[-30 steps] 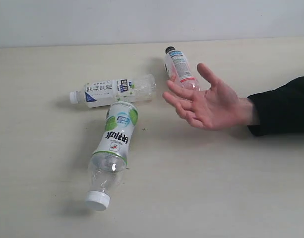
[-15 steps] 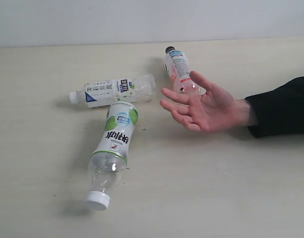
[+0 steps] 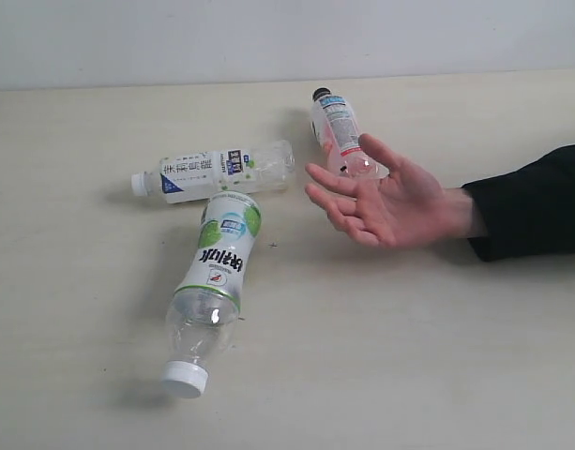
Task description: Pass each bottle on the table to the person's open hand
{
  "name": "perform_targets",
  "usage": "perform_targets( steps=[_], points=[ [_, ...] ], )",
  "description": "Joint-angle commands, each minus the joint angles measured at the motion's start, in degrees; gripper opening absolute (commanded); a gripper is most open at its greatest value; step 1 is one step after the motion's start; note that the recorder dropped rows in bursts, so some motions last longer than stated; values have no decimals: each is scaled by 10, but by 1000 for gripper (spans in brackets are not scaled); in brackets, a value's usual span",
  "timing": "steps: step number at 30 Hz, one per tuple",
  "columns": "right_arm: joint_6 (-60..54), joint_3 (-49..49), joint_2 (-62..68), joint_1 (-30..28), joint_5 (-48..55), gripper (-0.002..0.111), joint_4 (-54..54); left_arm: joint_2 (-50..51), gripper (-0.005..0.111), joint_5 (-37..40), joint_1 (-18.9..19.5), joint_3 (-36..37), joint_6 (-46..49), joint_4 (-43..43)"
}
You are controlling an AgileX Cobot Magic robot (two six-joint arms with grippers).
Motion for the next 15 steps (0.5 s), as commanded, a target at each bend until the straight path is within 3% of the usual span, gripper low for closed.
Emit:
perform_targets(
  steps=[1,10,15],
  points=[
    [-3,3,-2,0,-4,0,3,-3,1,0,1,2,-2,2],
    [-7,3,-2,0,-3,0,-40,-3,1,0,1,2,-2,2],
    [-7,3,-2,0,-4,8,-39,-3,1,0,1,2,-2,2]
  ],
)
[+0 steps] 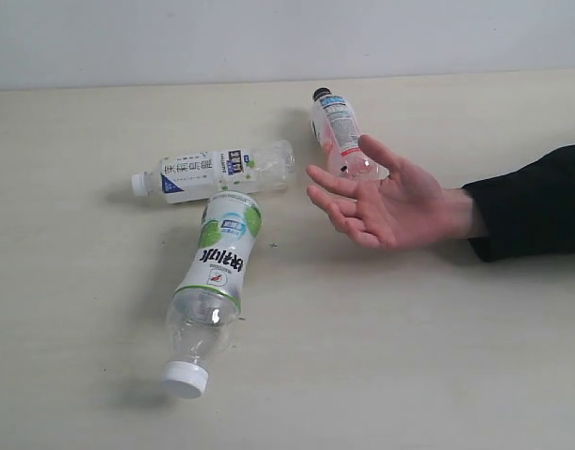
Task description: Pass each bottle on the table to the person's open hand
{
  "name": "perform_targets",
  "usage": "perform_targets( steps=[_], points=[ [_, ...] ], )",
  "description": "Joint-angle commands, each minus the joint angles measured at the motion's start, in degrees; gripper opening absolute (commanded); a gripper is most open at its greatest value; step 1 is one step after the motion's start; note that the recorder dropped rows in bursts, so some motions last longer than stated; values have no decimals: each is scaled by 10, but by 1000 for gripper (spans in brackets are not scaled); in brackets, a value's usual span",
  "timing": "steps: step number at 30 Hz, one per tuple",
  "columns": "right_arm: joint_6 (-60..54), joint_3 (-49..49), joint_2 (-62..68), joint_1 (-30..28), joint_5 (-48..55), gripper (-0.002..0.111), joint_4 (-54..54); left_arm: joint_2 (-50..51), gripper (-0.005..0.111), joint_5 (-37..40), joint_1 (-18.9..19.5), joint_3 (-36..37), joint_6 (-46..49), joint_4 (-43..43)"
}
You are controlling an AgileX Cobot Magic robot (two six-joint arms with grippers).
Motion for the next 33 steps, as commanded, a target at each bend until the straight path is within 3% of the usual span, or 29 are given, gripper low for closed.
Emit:
perform_targets(
  steps=[1,10,16,19,23,27,31,33],
  points=[
    [-5,3,-2,0,-5,10,-7,-3,1,0,1,2,-2,2],
    [-5,3,-2,0,9,25,-13,-3,1,0,1,2,-2,2],
    [26,3,-2,0,9,26,-54,-3,1,0,1,2,-2,2],
    [81,-2,25,0,-6,26,-112,-3,1,0,1,2,-2,2],
    [232,-52,103,0,11,26,-237,-3,1,0,1,2,-2,2],
    [336,-122,207,0,38,16,-327,-3,1,0,1,2,-2,2],
    [343,-205,336,0,41,0,-340,-3,1,0,1,2,-2,2],
    [342,-251,407,0,41,0,-340,-3,1,0,1,2,-2,2]
  ],
)
